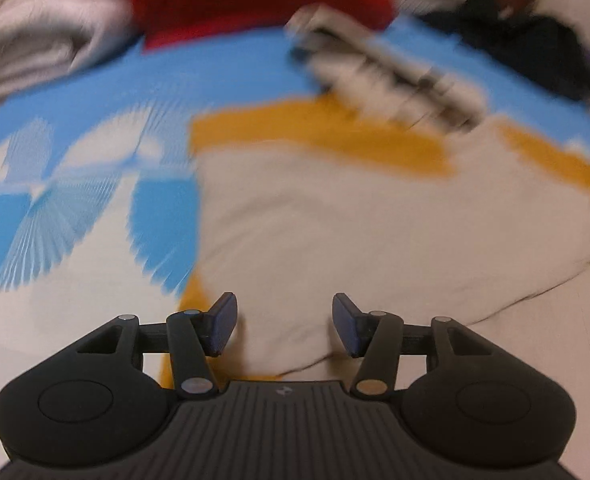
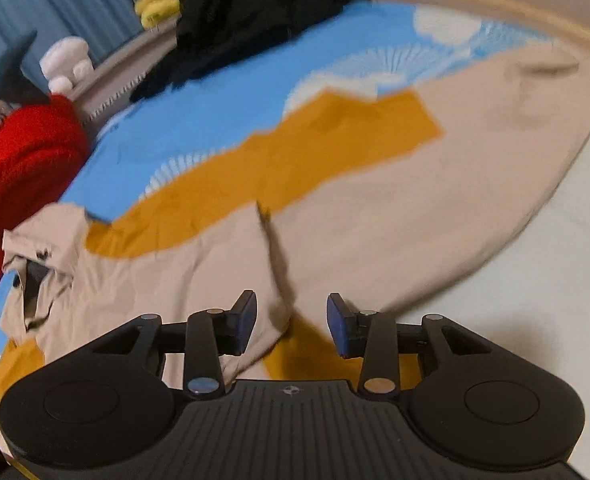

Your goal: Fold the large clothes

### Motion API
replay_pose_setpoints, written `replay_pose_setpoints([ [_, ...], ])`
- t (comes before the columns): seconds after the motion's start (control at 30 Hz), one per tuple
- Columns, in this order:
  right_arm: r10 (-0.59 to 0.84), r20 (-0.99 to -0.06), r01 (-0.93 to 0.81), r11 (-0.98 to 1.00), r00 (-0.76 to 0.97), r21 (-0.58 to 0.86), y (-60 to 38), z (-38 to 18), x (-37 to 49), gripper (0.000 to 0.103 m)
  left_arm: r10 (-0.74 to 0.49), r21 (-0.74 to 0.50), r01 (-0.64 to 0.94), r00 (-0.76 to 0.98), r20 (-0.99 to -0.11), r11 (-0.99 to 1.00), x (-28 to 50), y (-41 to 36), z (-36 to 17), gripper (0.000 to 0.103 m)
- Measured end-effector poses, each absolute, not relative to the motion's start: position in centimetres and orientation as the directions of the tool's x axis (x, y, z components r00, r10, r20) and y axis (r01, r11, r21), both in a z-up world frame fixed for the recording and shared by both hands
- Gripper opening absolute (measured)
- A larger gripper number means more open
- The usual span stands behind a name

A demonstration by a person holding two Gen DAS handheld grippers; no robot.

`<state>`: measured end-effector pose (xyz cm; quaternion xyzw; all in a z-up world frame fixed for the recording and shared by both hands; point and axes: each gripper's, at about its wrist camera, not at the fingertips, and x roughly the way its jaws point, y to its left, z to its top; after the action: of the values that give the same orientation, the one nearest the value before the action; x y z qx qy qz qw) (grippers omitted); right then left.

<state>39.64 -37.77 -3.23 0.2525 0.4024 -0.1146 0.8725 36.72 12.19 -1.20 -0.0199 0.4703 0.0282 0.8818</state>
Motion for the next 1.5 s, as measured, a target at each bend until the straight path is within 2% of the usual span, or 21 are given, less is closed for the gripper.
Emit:
replay_pose_setpoints([
  [0.1, -0.028, -0.741, 0.414, 0.843, 0.671, 0.343, -41.1, -2.7, 39.1, 0.042, -0.001, -0.014, -0.018, 0.602, -0.798, 1.0, 35.9, 9.9, 0.8, 0.061],
  [0.27, -0.118, -0.73, 0.515, 0.784, 0.673, 0.347, -49.1, -3.4, 37.9, 0.042, -0.062, -0.018, 0.081, 0.576, -0.815, 0.997, 34.7, 7.3, 0.7, 0.061],
  [0.53, -0.235, -0.743, 0.691, 0.609, 0.627, 0.39, -60.8, -7.9, 36.7, 0.042, -0.06, 0.024, 0.134, 0.583, -0.81, 0.991, 33.8, 4.3, 0.0, 0.061],
  [0.67, -0.248, -0.75, 0.734, 0.529, 0.614, 0.426, -63.3, -10.7, 36.6, 0.042, -0.05, 0.054, 0.155, 0.6, -0.799, 0.986, 33.4, 3.5, 0.3, 0.061],
  [0.83, -0.278, -0.73, 0.729, 0.543, 0.624, 0.417, -64.5, -11.1, 38.7, 0.041, -0.044, 0.05, 0.136, 0.616, -0.787, 0.989, 33.4, 4.2, 0.9, 0.061],
  [0.87, -0.277, -0.732, 0.732, 0.539, 0.622, 0.418, -64.7, -11.1, 39.4, 0.036, -0.039, 0.05, 0.127, 0.616, -0.787, 0.991, 33.6, 4.5, 0.9, 0.061],
  [0.9, -0.284, -0.737, 0.738, 0.538, 0.613, 0.407, -64.7, -10.9, 39.9, 0.017, -0.034, 0.051, 0.12, 0.615, -0.788, 0.992, 33.6, 4.8, 0.9, 0.061],
  [0.93, -0.301, -0.743, 0.749, 0.539, 0.598, 0.385, -64.6, -10.6, 40.6, 0.007, -0.029, 0.05, 0.111, 0.613, -0.789, 0.993, 33.8, 5.2, 1.0, 0.061],
  [1.03, -0.358, -0.702, 0.735, 0.583, 0.616, 0.347, -63.2, -8.1, 42.1, 0.002, -0.035, 0.032, 0.097, 0.616, -0.787, 0.995, 33.9, 6.1, 1.5, 0.061],
  [1.17, -0.38, -0.582, 0.628, 0.715, 0.719, 0.307, -57.6, -1.9, 44.4, 0.001, -0.052, 0.002, 0.084, 0.639, -0.767, 0.996, 33.9, 7.0, 3.0, 0.061],
  [1.27, -0.284, -0.484, 0.45, 0.851, 0.828, 0.271, -50.5, 3.2, 45.4, 0.001, -0.062, -0.024, 0.067, 0.656, -0.752, 0.997, 33.8, 8.1, 4.3, 0.061],
  [1.4, 0.025, -0.408, 0.078, 0.969, 0.913, 0.234, -37.1, 8.2, 44.3, 0.001, -0.058, -0.05, 0.032, 0.674, -0.737, 0.998, 33.7, 9.7, 5.5, 0.061],
  [1.5, 0.295, -0.466, -0.198, 0.949, 0.834, 0.246, -27.2, 8.4, 41.8, 0.002, -0.056, -0.077, -0.002, 0.671, -0.739, 0.997, 33.7, 11.0, 6.0, 0.061],
])
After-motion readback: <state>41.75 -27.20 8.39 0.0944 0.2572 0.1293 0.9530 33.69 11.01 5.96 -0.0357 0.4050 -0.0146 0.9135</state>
